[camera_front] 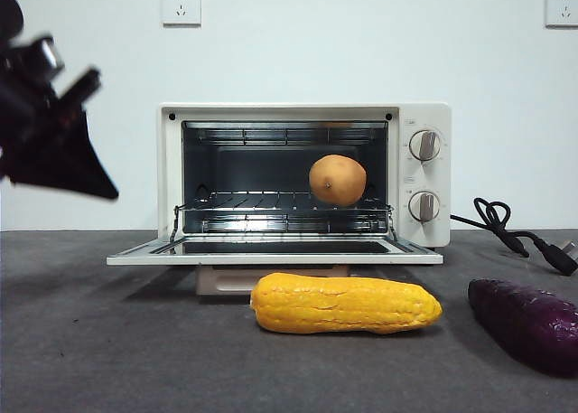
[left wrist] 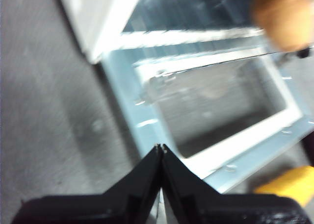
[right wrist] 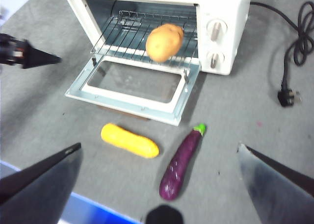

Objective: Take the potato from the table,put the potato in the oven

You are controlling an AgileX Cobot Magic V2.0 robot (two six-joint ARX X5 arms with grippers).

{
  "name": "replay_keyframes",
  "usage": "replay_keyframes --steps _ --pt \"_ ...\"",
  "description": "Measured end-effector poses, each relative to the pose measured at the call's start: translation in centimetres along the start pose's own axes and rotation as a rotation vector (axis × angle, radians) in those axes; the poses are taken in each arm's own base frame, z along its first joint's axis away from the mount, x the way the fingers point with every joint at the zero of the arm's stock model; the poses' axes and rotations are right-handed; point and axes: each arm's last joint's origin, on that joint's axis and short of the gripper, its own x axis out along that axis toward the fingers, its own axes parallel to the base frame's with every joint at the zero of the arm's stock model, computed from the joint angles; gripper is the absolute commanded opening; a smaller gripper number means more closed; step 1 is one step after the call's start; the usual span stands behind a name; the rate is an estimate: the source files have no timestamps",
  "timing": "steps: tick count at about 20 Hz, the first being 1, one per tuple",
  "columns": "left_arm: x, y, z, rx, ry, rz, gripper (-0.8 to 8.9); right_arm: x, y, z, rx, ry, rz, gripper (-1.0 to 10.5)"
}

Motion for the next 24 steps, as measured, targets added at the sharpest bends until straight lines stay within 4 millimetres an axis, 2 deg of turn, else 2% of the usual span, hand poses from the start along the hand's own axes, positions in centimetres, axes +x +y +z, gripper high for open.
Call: replay_keyframes --steps 5,10,13,18,24 --pt "3.3 2.2 -1.3 -0.06 0.079 0.002 -0.09 -1.0 -0.4 -1.0 0.022 0.02 -0.006 5.4" --pt "5.1 3.4 -2.3 -0.092 0.121 -0.028 -0.09 -1.0 -0.4 -1.0 0.032 0.02 -0.006 5.4" --pt "6.2 3.2 -2.9 -0.091 0.153 -0.057 -0.09 -1.0 -0.4 -1.0 0.036 0.02 -0.006 5.4" --pt "6.7 2.3 -2.9 -0.074 0.158 -0.091 -0.09 -1.0 -0.4 -0.9 0.038 0.015 -0.005 5.4" --pt "6.5 2.7 -2.1 -0.137 0.084 -0.182 -0.08 -1.0 -0.4 -0.9 0.039 0.012 -0.005 5.4"
